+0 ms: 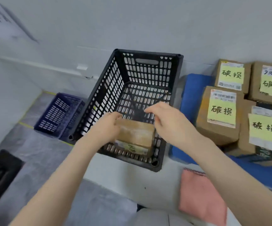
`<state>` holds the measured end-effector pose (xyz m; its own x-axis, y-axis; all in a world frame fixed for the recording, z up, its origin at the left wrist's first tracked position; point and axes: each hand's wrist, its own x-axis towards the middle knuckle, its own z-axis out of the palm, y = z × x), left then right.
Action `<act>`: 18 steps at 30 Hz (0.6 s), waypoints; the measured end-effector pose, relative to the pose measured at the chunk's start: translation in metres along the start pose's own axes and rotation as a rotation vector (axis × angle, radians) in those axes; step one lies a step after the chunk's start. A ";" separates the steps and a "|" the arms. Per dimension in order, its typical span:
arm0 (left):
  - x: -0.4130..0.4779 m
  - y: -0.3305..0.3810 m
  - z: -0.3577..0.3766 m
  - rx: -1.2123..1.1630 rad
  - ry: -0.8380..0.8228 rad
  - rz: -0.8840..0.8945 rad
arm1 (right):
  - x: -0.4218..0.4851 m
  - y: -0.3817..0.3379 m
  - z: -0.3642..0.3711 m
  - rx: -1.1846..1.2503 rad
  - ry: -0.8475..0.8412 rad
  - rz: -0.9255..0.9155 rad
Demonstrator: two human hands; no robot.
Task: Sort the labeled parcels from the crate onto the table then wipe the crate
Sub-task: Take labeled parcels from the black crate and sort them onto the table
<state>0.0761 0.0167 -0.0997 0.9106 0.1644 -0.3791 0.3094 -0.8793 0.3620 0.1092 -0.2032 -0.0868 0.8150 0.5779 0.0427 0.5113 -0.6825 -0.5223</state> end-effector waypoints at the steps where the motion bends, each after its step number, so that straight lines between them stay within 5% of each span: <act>1: 0.001 -0.014 0.001 0.027 -0.030 -0.012 | 0.010 -0.010 0.016 -0.010 -0.169 -0.028; 4: 0.005 -0.039 0.012 0.019 -0.078 0.027 | 0.029 -0.021 0.061 -0.151 -0.589 -0.021; 6: 0.011 -0.049 0.022 0.035 -0.116 0.020 | 0.035 -0.017 0.080 -0.247 -0.703 0.002; 12: 0.038 -0.062 0.038 -0.086 -0.309 -0.011 | 0.065 0.011 0.082 -0.122 -0.748 0.099; 18: 0.076 -0.035 0.046 -0.328 -0.182 0.024 | 0.103 0.038 0.082 -0.141 -0.582 0.267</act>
<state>0.1218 0.0396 -0.1807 0.8644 0.0374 -0.5015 0.3866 -0.6870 0.6152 0.1906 -0.1331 -0.1722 0.6582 0.5016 -0.5613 0.3750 -0.8650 -0.3333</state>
